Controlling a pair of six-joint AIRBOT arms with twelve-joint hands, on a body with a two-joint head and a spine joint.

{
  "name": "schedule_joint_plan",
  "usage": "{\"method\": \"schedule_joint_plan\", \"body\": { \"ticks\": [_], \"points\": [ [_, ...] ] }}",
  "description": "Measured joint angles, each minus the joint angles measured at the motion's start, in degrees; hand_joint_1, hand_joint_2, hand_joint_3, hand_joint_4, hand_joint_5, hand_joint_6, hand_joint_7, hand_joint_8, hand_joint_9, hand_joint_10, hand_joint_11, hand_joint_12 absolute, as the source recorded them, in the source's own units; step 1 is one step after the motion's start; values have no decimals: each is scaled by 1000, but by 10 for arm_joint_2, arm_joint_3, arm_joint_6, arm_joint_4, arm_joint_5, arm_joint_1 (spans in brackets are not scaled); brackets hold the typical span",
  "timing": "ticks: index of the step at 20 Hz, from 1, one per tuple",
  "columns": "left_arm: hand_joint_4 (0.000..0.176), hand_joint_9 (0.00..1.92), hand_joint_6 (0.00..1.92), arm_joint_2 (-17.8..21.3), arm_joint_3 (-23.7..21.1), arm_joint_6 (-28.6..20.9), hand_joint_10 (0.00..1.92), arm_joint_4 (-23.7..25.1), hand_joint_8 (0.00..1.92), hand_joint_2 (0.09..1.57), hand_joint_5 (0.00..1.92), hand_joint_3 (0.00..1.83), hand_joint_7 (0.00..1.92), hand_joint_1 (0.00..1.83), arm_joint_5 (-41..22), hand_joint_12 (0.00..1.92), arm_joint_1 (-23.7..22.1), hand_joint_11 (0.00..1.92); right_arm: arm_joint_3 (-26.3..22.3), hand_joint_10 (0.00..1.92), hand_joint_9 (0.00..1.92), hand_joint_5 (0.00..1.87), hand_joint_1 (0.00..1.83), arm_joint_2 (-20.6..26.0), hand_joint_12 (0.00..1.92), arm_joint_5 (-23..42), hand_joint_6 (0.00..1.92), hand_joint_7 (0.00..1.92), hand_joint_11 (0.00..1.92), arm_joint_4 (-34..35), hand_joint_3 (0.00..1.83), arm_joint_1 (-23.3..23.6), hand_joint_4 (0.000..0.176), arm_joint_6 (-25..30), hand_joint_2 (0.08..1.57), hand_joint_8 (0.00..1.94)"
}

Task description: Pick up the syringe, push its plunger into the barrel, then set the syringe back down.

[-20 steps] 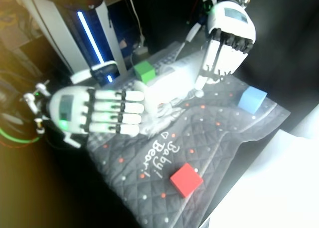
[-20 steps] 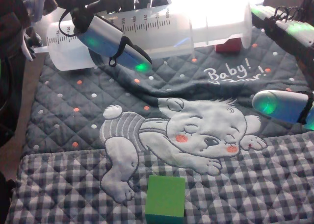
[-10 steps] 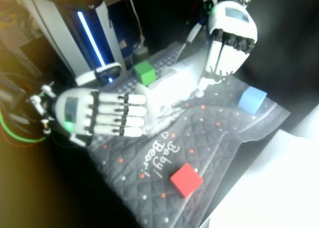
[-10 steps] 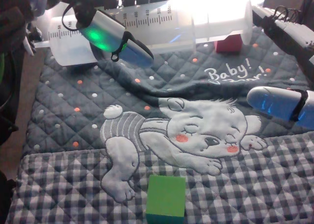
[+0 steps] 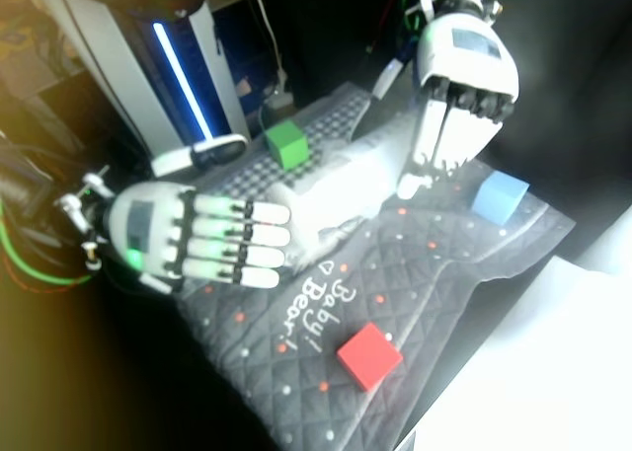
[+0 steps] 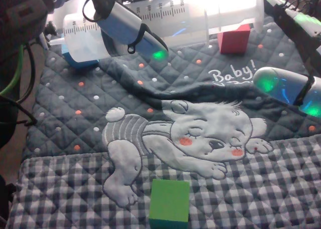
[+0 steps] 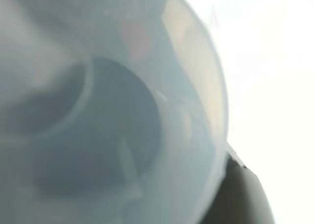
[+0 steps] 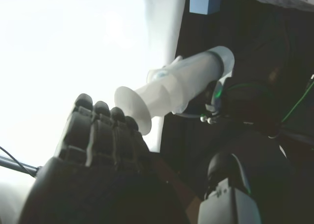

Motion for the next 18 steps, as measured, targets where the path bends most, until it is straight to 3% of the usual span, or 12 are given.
{"method": "schedule_joint_plan", "body": {
  "ticks": [2, 4, 7, 9, 12, 14, 15, 16, 17, 18],
  "points": [
    [75, 1430, 1921, -8, 4, 0, 1921, 0, 1921, 1121, 1051, 0, 1396, 1515, 5, 1921, 0, 1294, 0, 0, 0, 47, 58, -2, 0, -4, 5, 0, 0, 1, 1, 6, 0, 0, 1019, 0],
    [74, 1458, 1921, -12, 7, 0, 1921, 0, 1921, 1136, 995, 0, 1377, 1511, 7, 1921, -2, 1378, 0, 0, 0, 45, 63, -2, 0, -2, 3, 0, 0, -1, 0, 6, 0, 0, 967, 0],
    [81, 1443, 1921, -15, 7, 0, 1921, 2, 1921, 1142, 974, 0, 1361, 1506, 6, 1921, -2, 1332, 0, 0, 0, 50, 74, -3, 0, -2, 1, 0, 0, -11, 0, 6, 0, 0, 944, 0],
    [100, 1337, 1921, -16, 7, -1, 1921, 6, 1921, 1150, 956, 0, 1331, 1467, 7, 1921, -5, 1076, 0, 0, 0, 43, 52, -4, 1, -2, 0, 0, 4, -15, 10, 6, 0, 0, 978, 0],
    [105, 1311, 1921, -19, 7, 0, 1921, 12, 1921, 1150, 994, 0, 1314, 1438, 7, 1921, -12, 1030, 0, 0, 0, 48, 30, -7, 0, -2, 2, 0, 0, -17, 16, 8, 0, 0, 1009, 0],
    [109, 1319, 1921, -20, 6, -2, 1921, 12, 1921, 1148, 1004, 0, 1316, 1445, 7, 1921, -12, 1113, 0, 0, 0, 59, 52, -9, 3, -1, 6, 1, 7, -21, 15, 10, 0, 0, 1014, 0],
    [134, 1255, 1921, -21, 6, -2, 1921, 13, 1921, 1171, 982, 0, 1335, 1445, 7, 1921, -14, 837, 0, 0, 0, 61, 35, -10, 1, -2, 5, 0, 4, -22, 7, 10, 0, 1, 1005, 0],
    [142, 1230, 1921, -24, 6, -2, 1921, 17, 1921, 1176, 981, 0, 1320, 1440, 10, 1921, -17, 816, 0, 0, 0, 68, 50, -12, 0, -2, 6, 0, 0, -22, 7, 10, 0, 1, 1010, 0],
    [142, 1230, 1921, -26, 6, -2, 1921, 17, 1921, 1176, 981, 0, 1320, 1440, 11, 1921, -18, 816, 3, 0, 0, 68, 50, -15, 0, 0, 6, 0, 0, -23, 7, 11, 0, 1, 1010, 0],
    [165, 1421, 1921, -27, 6, -2, 1921, 17, 1921, 1167, 1043, 0, 1376, 1464, 11, 1921, -20, 1345, 3, 0, 0, 54, 77, -16, 0, -1, 3, 0, 0, -23, 12, 14, 0, 2, 1034, 0]
  ]
}}
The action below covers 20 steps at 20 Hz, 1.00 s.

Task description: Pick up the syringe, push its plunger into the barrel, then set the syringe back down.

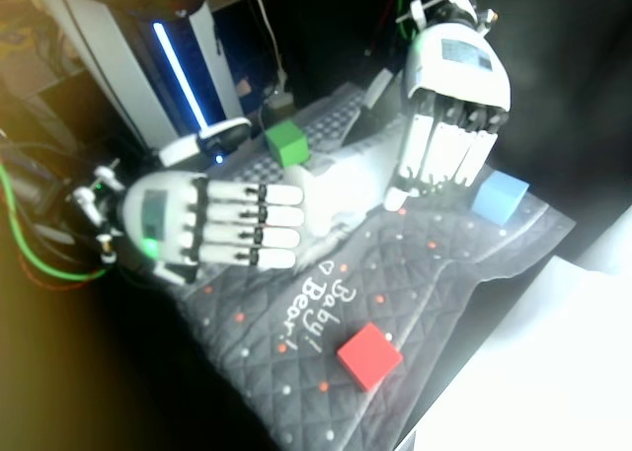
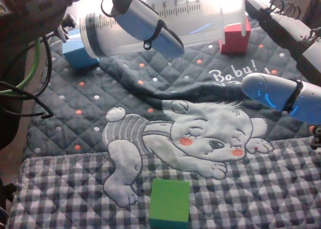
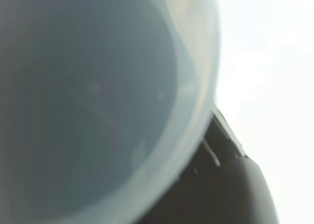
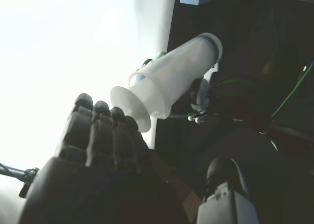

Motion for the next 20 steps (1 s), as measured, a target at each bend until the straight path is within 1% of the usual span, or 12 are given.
{"method": "schedule_joint_plan", "body": {
  "ticks": [1, 2, 3, 4, 5, 6, 7, 9, 12, 15, 16, 20],
  "points": [
    [171, 1445, 1921, -2, 0, -1, 1921, 0, 1921, 1167, 1054, 0, 1386, 1458, 0, 1921, -2, 1394, 0, 0, 0, 52, 64, 0, 0, 2, 2, 0, 0, -2, 18, 0, 0, 0, 1053, 0],
    [175, 1467, 1921, -4, 0, 0, 1921, 3, 1921, 1168, 1066, 0, 1417, 1471, 1, 1921, -4, 1237, 0, 0, 0, 52, 34, 0, 1, 2, 1, 0, 3, -2, 12, 0, 0, 1, 1048, 0],
    [176, 1462, 1921, -4, 0, 0, 1921, 3, 1921, 1178, 1057, 0, 1410, 1465, 2, 1921, -5, 1265, 0, 0, 0, 48, 19, 0, 2, 3, 0, 0, 4, -1, 0, 0, 0, 1, 1022, 0],
    [176, 1491, 1921, -4, 0, 0, 1921, 3, 1921, 1174, 1065, 0, 1409, 1482, 1, 1921, -6, 1417, 0, 0, 0, 44, 17, -1, 3, 4, 0, 0, 7, -1, 2, 0, 0, 1, 1028, 0],
    [176, 1510, 1921, -4, 0, 0, 1921, 3, 1921, 1175, 1070, 0, 1412, 1504, 1, 1921, -6, 1490, 0, 0, 0, 32, 18, -2, 5, 6, 0, 0, 10, 0, 0, 0, 0, 1, 1011, 0],
    [176, 1456, 1921, -5, 0, 0, 1921, 3, 1921, 1169, 1039, 0, 1370, 1498, 2, 1921, -6, 1373, 1, 0, 0, 36, 25, -6, 4, 7, 3, 0, 9, 2, 0, 0, 0, 1, 1000, 0],
    [176, 1441, 1921, -6, 0, 2, 1921, 3, 1921, 1166, 1023, 0, 1349, 1484, 4, 1921, -6, 1373, 2, 2, 15, 59, 4, -8, 26, 8, 3, 23, 55, 5, 0, 0, 0, 2, 938, 2],
    [176, 1450, 1921, -7, 0, 2, 1921, 5, 1921, 1152, 1005, 0, 1326, 1509, 6, 1921, -6, 1462, 3, 0, 0, 61, 5, -8, 10, 7, 0, 2, 14, 5, 9, 0, 0, 4, 978, 0],
    [176, 1464, 1921, -7, 0, 0, 1921, 11, 1921, 1160, 1012, 0, 1351, 1487, 7, 1921, -6, 1475, 4, 2, 6, 30, 18, -3, 17, 4, 1, 7, 29, -2, 2, 0, 0, 6, 969, 3],
    [176, 1465, 1921, -7, 0, -5, 1921, 14, 1921, 1146, 1006, 0, 1357, 1479, 9, 1921, -6, 1455, 3, 0, 0, 44, 74, 10, 2, -3, 6, 0, 3, -12, 18, 0, 0, 6, 1034, 0],
    [176, 1455, 1921, -6, 0, -5, 1921, 15, 1921, 1152, 1012, 0, 1361, 1465, 9, 1921, -6, 1409, 2, 0, 0, 47, 82, 10, 2, -3, 7, 0, 5, -12, 15, 0, 0, 7, 1035, 0],
    [176, 1526, 1921, -3, -5, -8, 1921, 24, 1921, 1170, 1011, 0, 1412, 1457, 18, 1921, -5, 1532, -1, 0, 0, 53, 60, 31, 0, -18, 6, 9, 0, -31, 0, 0, 0, 7, 980, 3]
  ]
}}
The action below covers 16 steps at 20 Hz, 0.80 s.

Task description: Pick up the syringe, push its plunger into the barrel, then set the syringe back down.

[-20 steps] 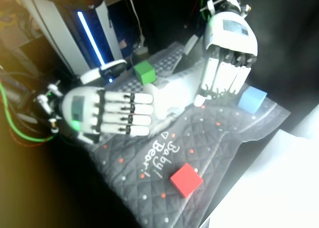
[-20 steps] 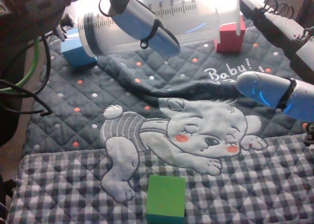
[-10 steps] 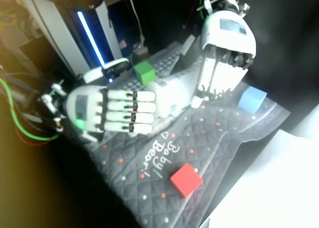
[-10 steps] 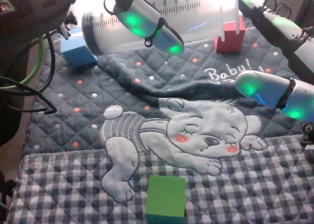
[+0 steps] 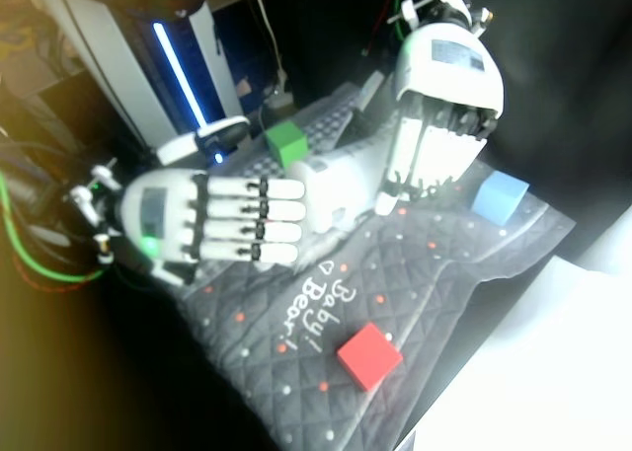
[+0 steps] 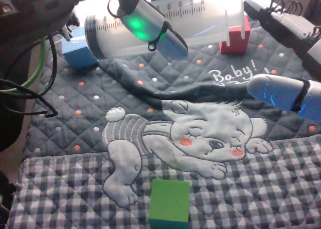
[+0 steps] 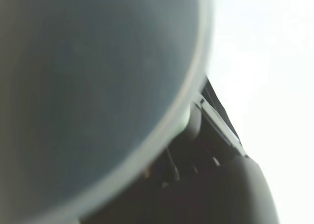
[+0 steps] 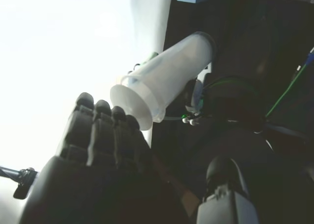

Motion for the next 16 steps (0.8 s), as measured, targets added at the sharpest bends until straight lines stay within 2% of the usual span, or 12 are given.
{"method": "schedule_joint_plan", "body": {
  "ticks": [4, 7, 9, 14, 16],
  "points": [
    [176, 1527, 1921, 4, -1, -8, 1921, 17, 1921, 1160, 982, 0, 1412, 1495, 12, 1921, 7, 1539, -8, 0, 0, 35, 76, 29, 0, -11, 0, 0, 0, -35, 3, 0, 0, 0, 999, 0],
    [175, 1518, 1921, 11, -2, -10, 1921, 21, 1921, 1158, 1005, 0, 1388, 1506, 18, 1921, 16, 1551, -15, 0, 0, 35, 23, 49, 0, -14, 1, 0, 0, -35, 0, 0, 0, 0, 951, 0],
    [176, 1502, 1921, 19, -4, -10, 1921, 23, 1921, 1180, 1018, 0, 1382, 1500, 22, 1921, 18, 1517, -15, 0, 0, 55, 5, 56, 0, -15, 8, 0, 0, -35, 0, 0, 0, 0, 971, 0],
    [172, 1523, 1921, 23, -7, -11, 1921, 50, 1921, 1158, 1051, 0, 1388, 1513, 44, 1921, 18, 1565, -28, 0, 0, 42, 12, 63, 0, -15, 4, 0, 0, -34, 0, 0, 0, -16, 900, 0],
    [171, 1535, 1921, 17, -3, -11, 1921, 55, 1921, 1143, 1113, 0, 1410, 1538, 58, 1921, 19, 1566, -29, 0, 0, 74, 0, 63, 0, -14, 15, 0, 0, -41, 23, 0, 0, -16, 994, 0]
  ]
}}
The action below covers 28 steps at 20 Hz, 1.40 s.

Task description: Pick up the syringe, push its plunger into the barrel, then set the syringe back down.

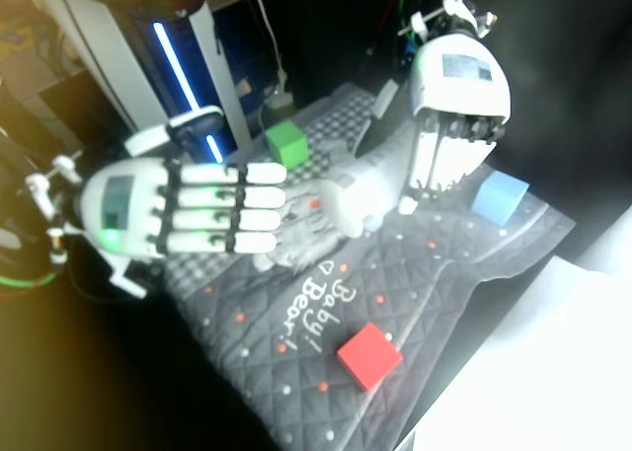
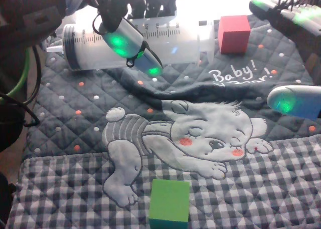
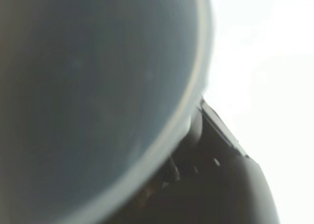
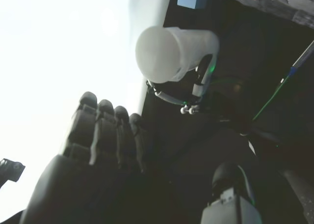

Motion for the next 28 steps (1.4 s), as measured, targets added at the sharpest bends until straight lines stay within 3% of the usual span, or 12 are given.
{"method": "schedule_joint_plan", "body": {
  "ticks": [6, 10, 15, 17, 20, 21, 23, 25, 28],
  "points": [
    [170, 1509, 1921, -16, 11, 0, 1921, 1, 1921, 1155, 1082, 0, 1334, 1545, 20, 1921, 15, 1556, 0, 4, 14, 120, 0, 0, 0, 0, 4, 67, 0, 4, 25, 0, 0, -1, 1061, 8],
    [155, 1518, 1921, -23, 14, -1, 1921, 9, 1921, 1116, 1020, 0, 1337, 1621, 26, 1921, 17, 1581, 1, 13, 88, 194, 0, 0, 59, 2, 8, 156, 94, 2, 1, 2, 0, -1, 1110, 11],
    [161, 1463, 1921, -41, 20, -2, 1921, 11, 1921, 1139, 1096, 0, 1366, 1547, 32, 1921, 37, 1482, 1, 14, 110, 193, 0, -1, 85, 5, 6, 161, 108, -2, 0, 7, 0, -1, 1059, 7],
    [162, 1449, 1921, -43, 21, -2, 1921, 11, 1921, 1163, 1090, 0, 1357, 1523, 34, 1921, 40, 1446, 1, 9, 187, 249, 0, -3, 469, 4, 9, 242, 3, -3, 0, 7, 0, -1, 1045, 11],
    [163, 1441, 1921, -49, 25, -2, 1921, 10, 1921, 1137, 1105, 0, 1356, 1549, 37, 1921, 48, 1409, 1, 0, 192, 251, 0, -4, 474, 4, 0, 251, 0, -4, 4, 8, 0, -1, 1057, 0],
    [163, 1438, 1921, -49, 25, -2, 1921, 10, 1921, 1144, 1107, 0, 1356, 1537, 38, 1921, 49, 1401, 1, 5, 234, 277, 0, -4, 609, 4, 3, 286, 0, -4, 2, 8, 0, -1, 1072, 2],
    [163, 1478, 1921, -49, 25, -2, 1921, 10, 1921, 1072, 1142, 0, 1394, 1583, 38, 1921, 51, 1470, 1, 3, 211, 253, 0, -4, 555, 4, 1, 259, 0, -3, 0, 9, 0, -1, 1012, 3],
    [160, 1521, 1921, -49, 25, -2, 1921, 10, 1921, 1102, 1146, 0, 1423, 1592, 37, 1921, 51, 1533, 1, 15, 257, 269, 0, -5, 681, 5, 4, 291, 0, -2, 6, 9, 0, -1, 1062, 9],
    [159, 1418, 1921, -49, 25, -2, 1921, 14, 1921, 1115, 1076, 0, 1297, 1571, 37, 1921, 51, 1467, 1, 7, 258, 281, 0, -7, 749, 4, 4, 290, 0, -4, 10, 9, 0, -1, 1095, 3]
  ]
}}
